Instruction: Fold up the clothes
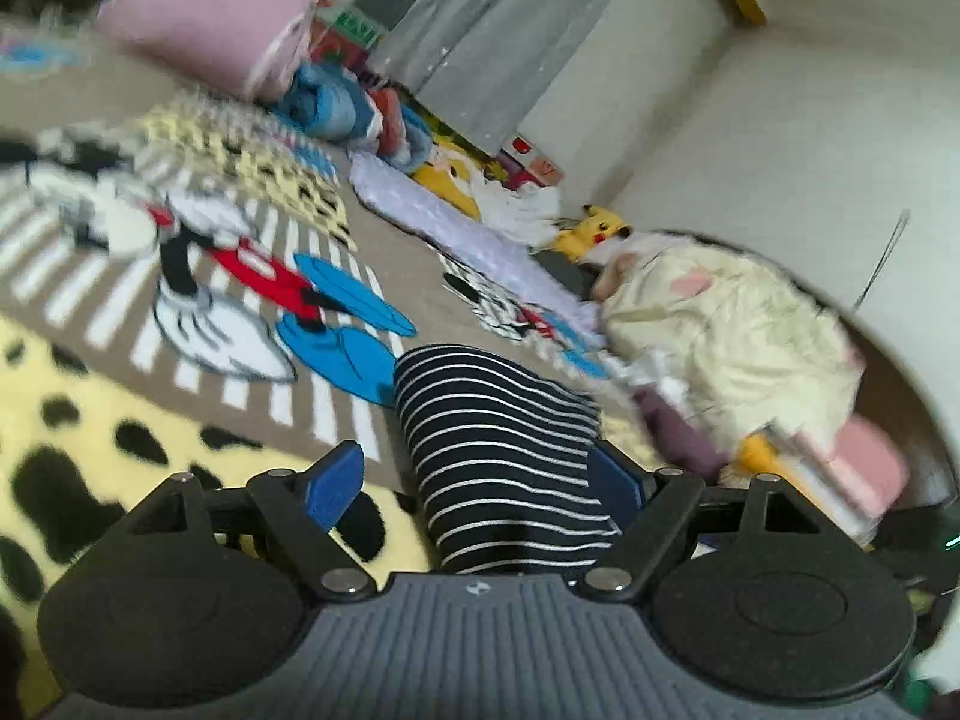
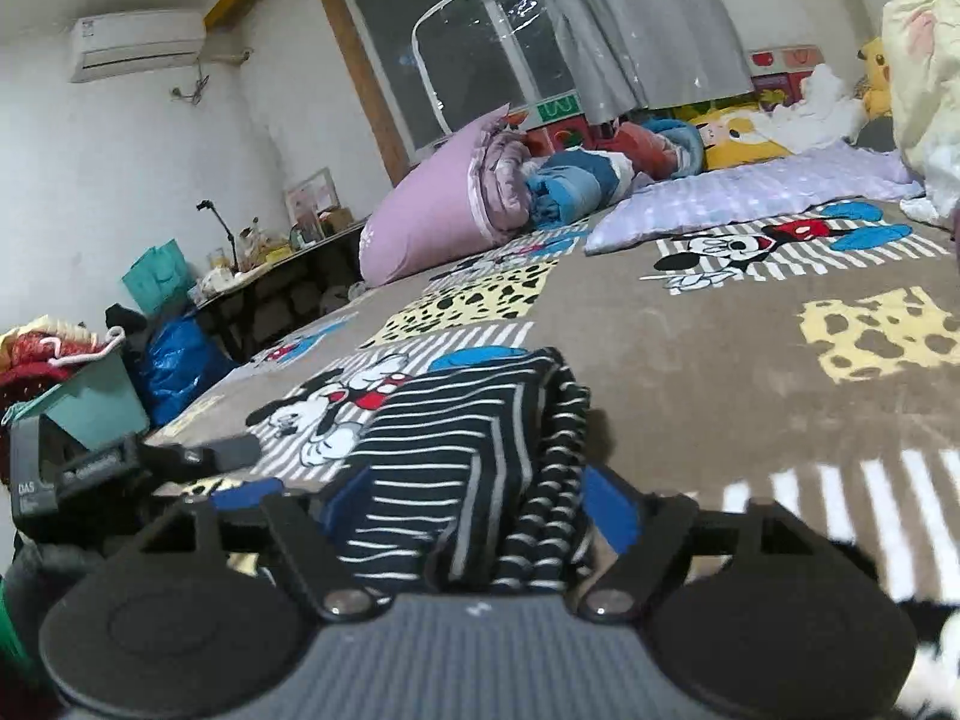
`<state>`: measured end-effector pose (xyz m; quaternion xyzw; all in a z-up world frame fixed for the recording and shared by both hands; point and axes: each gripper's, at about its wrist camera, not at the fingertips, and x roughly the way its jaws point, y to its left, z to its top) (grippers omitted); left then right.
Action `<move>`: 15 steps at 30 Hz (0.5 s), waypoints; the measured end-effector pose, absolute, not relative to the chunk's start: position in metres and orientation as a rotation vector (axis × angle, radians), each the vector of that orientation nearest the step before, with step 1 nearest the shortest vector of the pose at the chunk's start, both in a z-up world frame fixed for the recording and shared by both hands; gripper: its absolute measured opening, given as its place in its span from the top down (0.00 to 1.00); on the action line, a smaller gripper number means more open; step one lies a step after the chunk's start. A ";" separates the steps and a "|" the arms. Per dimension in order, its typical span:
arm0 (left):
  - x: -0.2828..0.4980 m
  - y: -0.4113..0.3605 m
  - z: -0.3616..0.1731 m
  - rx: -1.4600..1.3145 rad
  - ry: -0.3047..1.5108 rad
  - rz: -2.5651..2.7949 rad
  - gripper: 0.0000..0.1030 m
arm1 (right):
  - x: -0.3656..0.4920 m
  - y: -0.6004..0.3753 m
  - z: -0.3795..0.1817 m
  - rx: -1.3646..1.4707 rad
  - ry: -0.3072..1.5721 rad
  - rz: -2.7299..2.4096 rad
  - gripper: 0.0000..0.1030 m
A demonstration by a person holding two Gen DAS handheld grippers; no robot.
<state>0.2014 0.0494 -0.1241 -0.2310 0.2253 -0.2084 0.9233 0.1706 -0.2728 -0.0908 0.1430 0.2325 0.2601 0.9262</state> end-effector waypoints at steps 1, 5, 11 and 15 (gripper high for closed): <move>0.197 0.043 -0.120 -0.439 0.464 -0.393 0.21 | 0.165 -0.270 -0.090 0.284 0.476 0.518 0.01; 0.173 0.031 -0.109 -0.371 0.489 -0.210 0.15 | 0.144 -0.261 -0.085 0.271 0.478 0.444 0.01; 0.135 0.015 -0.092 -0.298 0.567 -0.040 0.06 | 0.112 -0.253 -0.078 0.264 0.581 0.349 0.01; 0.106 -0.004 -0.079 -0.128 0.621 -0.044 0.06 | 0.090 -0.249 -0.070 0.257 0.608 0.320 0.01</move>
